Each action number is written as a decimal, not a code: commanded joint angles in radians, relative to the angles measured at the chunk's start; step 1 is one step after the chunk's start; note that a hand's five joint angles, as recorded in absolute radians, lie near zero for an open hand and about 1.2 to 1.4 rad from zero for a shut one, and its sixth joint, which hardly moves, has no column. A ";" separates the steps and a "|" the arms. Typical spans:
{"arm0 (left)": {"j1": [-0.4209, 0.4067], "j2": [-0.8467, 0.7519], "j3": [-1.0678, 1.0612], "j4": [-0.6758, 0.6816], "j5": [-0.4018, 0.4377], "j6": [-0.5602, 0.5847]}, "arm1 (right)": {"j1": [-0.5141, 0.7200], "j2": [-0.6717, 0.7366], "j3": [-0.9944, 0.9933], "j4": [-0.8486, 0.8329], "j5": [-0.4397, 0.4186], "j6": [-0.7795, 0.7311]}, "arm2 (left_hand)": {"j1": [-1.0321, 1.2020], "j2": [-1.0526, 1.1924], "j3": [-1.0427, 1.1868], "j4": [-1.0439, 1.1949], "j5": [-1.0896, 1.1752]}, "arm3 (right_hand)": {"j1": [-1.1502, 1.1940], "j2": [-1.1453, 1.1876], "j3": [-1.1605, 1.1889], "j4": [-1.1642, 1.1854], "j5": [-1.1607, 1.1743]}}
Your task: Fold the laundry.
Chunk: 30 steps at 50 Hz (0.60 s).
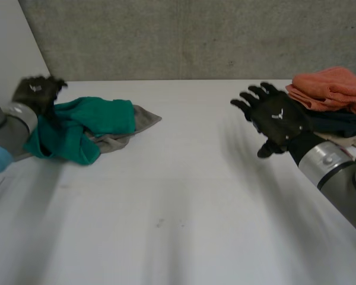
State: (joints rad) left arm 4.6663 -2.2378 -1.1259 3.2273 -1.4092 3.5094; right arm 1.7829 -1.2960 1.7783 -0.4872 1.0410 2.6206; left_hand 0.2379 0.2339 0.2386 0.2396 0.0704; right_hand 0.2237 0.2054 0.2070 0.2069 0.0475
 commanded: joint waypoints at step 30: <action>-0.426 0.345 -0.308 0.272 0.170 -0.142 | -0.020 -0.059 0.038 0.038 0.172 -0.047 | 1.158 1.162 1.158 1.157 1.151 | -0.049 -0.031 -0.032 -0.032 -0.048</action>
State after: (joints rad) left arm 4.4011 -1.8935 -1.3412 3.5054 -1.2886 3.3808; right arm 1.7628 -1.3257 1.8145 -0.4519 1.1764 2.5629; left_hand 1.0450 1.1860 1.1730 1.1958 0.9401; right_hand 0.2236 0.2054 0.2070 0.2069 0.0475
